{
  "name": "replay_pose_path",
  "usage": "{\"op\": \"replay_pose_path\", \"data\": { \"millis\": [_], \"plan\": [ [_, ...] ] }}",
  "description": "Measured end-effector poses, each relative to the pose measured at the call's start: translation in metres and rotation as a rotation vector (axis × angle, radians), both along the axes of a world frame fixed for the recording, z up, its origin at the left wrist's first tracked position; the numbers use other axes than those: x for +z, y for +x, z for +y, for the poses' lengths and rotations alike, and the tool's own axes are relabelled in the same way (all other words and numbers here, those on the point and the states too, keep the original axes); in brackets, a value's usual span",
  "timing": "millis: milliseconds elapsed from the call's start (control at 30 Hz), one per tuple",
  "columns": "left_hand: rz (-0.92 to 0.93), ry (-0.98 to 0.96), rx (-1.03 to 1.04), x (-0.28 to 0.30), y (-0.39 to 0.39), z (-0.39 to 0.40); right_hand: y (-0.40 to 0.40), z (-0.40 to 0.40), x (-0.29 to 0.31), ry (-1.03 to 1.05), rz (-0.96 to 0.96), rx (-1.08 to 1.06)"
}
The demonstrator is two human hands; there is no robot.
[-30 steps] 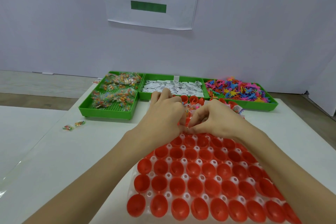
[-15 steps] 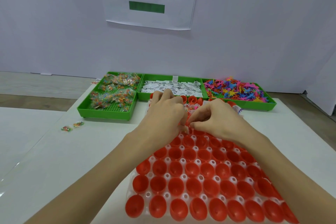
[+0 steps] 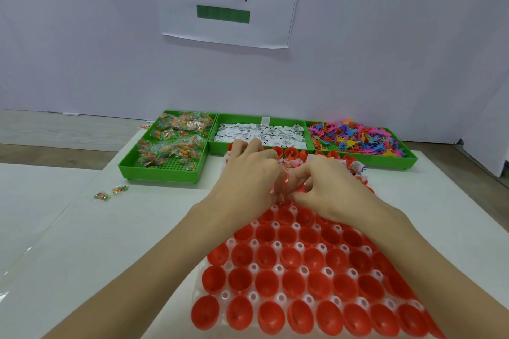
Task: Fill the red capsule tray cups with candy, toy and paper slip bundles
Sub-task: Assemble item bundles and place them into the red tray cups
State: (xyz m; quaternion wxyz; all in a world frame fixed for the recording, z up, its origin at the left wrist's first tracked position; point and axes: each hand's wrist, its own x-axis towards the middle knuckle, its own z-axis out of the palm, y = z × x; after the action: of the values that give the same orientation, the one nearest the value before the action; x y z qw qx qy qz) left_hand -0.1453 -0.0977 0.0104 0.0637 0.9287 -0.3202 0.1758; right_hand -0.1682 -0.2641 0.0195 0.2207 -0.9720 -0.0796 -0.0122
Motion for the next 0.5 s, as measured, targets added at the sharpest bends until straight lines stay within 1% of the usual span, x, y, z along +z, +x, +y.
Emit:
{"op": "replay_pose_path", "data": {
  "millis": [167,267,333,400,433,500],
  "plan": [
    [0.066,-0.026,-0.018,-0.001,0.003,0.002,-0.005,-0.01,0.005,0.042,-0.061,-0.039],
    [0.153,-0.061,-0.023,0.004,0.007,0.008,-0.012,-0.02,0.006,0.17,-0.097,-0.091],
    [0.241,-0.118,-0.045,0.01,0.012,0.014,-0.019,-0.027,0.007,0.254,-0.11,-0.11],
    [0.296,-0.228,-0.05,0.018,0.021,0.026,-0.028,-0.032,0.009,0.332,-0.113,-0.105],
    [0.274,-0.278,-0.019,0.021,0.027,0.035,-0.032,-0.034,0.01,0.365,-0.117,-0.101],
    [0.167,-0.346,0.125,0.022,0.045,0.058,-0.04,-0.039,0.01,0.41,-0.139,-0.104]
  ]
}}
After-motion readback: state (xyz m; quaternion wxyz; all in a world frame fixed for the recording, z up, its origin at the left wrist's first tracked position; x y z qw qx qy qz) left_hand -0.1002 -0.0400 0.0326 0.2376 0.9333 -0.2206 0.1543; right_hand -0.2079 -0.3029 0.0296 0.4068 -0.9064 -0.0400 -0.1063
